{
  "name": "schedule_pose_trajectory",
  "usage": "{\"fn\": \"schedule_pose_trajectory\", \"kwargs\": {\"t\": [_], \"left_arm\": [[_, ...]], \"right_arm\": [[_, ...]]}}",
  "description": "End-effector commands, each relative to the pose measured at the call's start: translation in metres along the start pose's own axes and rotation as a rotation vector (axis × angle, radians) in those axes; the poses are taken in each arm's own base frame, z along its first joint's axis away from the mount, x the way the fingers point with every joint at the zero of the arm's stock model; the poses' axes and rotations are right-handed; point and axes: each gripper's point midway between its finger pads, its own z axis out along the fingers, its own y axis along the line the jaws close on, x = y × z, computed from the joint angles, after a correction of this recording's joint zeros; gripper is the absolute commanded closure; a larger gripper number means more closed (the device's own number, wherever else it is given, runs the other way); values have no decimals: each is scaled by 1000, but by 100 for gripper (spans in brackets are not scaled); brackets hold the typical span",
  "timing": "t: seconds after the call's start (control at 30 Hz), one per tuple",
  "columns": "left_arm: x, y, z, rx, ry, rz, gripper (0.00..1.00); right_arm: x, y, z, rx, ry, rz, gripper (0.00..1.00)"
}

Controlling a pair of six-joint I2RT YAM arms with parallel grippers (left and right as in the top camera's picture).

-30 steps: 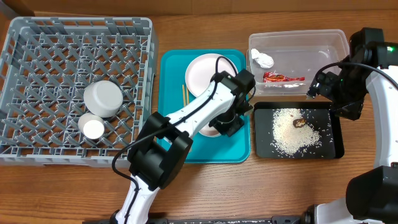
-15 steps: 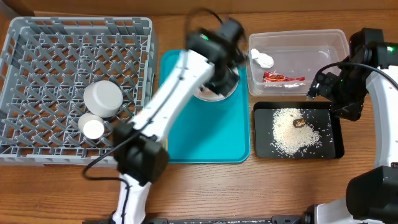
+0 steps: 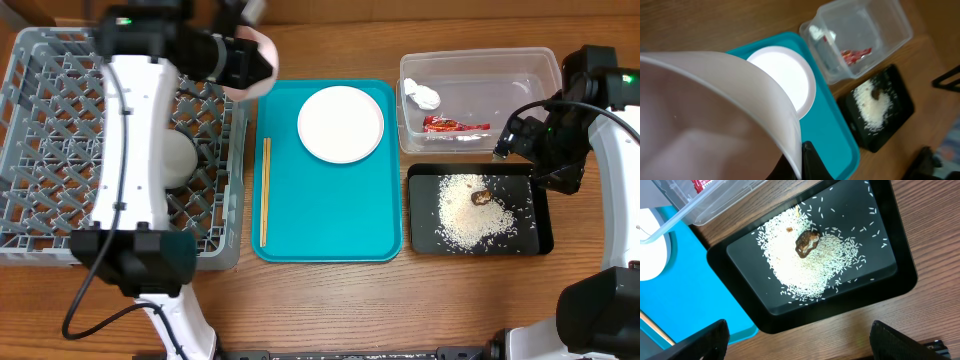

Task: Sort waste into correct bins and load items into the dishwasher
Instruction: 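Lift the pink bowl into the back of the rack and release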

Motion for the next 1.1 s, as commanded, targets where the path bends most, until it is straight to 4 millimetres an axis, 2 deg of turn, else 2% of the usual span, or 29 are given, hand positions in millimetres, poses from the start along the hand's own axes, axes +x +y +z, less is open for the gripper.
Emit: {"fn": "schedule_pose_trajectory", "kwargs": {"t": [0.0,0.17,0.63,0.93,1.07], "left_arm": [[-11,2,-12,195,-86,7,96],[-11,51,-20,247,-141,-105,96],[-7,145,-8,483,-301,-263,96],[20,196,14,505,-293,-399,96],[31,217,7,469,-300,-442,94]], "right_arm": [[-3,3,-16,-26,-54,-8,9],[-3,3,-16,-26,-55,-8,9],[-3,3,-16,-26,-53,-8,9],[-3,3,-16,-26,-53,-7,9],[-2,3,-16,-24,-49,-7,9]]}}
